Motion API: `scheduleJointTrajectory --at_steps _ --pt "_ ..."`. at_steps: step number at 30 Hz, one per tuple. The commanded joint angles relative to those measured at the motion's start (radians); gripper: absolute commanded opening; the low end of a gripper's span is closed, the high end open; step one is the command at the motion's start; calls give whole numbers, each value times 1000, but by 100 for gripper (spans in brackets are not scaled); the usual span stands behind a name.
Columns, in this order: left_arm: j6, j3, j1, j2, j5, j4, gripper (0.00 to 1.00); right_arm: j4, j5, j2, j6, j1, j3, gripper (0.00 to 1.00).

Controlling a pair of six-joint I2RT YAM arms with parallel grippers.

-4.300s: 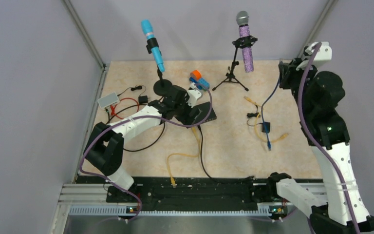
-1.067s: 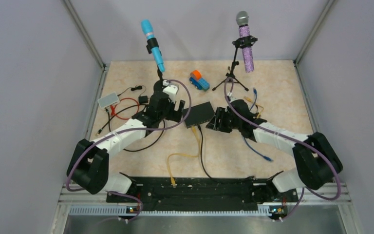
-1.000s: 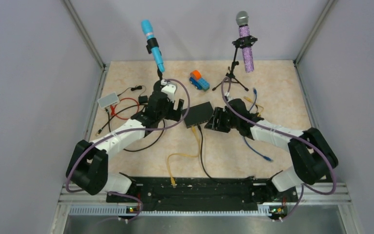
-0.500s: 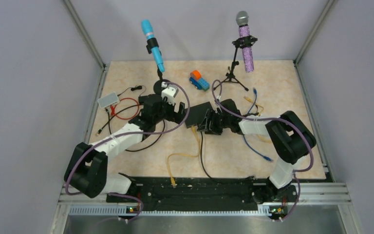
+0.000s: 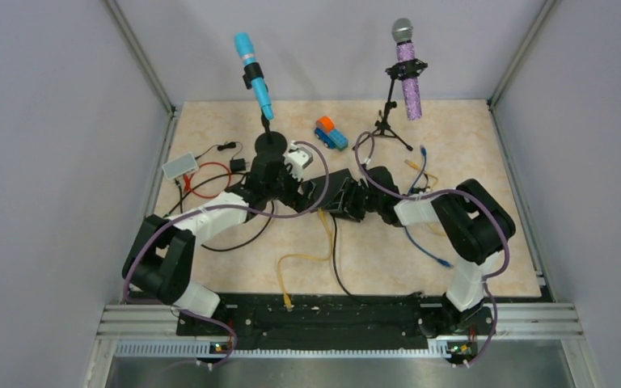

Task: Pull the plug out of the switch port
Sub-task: Pull the connector from the switch port.

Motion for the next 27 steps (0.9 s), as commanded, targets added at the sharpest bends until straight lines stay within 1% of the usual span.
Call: scheduleJointTrajectory --at_steps 1,6,9,11,14,17,24,27 --pt "131 93 -20 50 36 -127 99 100 35 0 63 -26 -68 50" --pt "219 132 -39 96 -14 -159 99 146 32 -2 92 -52 -108 48" --pt "272 194 -55 151 -48 -231 99 158 22 9 99 -58 -109 47" --pt "300 246 -60 195 -52 -306 99 157 17 20 103 -59 -103 46" --pt "272 319 -64 252 -82 -366 98 165 11 24 108 -58 -104 44" --pt "252 366 -66 289 -58 -396 98 169 10 25 111 -60 -102 42" --pt "202 378 -65 337 -42 -406 93 195 4 49 137 -60 -85 40" --pt "176 375 -64 348 -35 -415 92 234 -8 71 159 -60 -85 38"
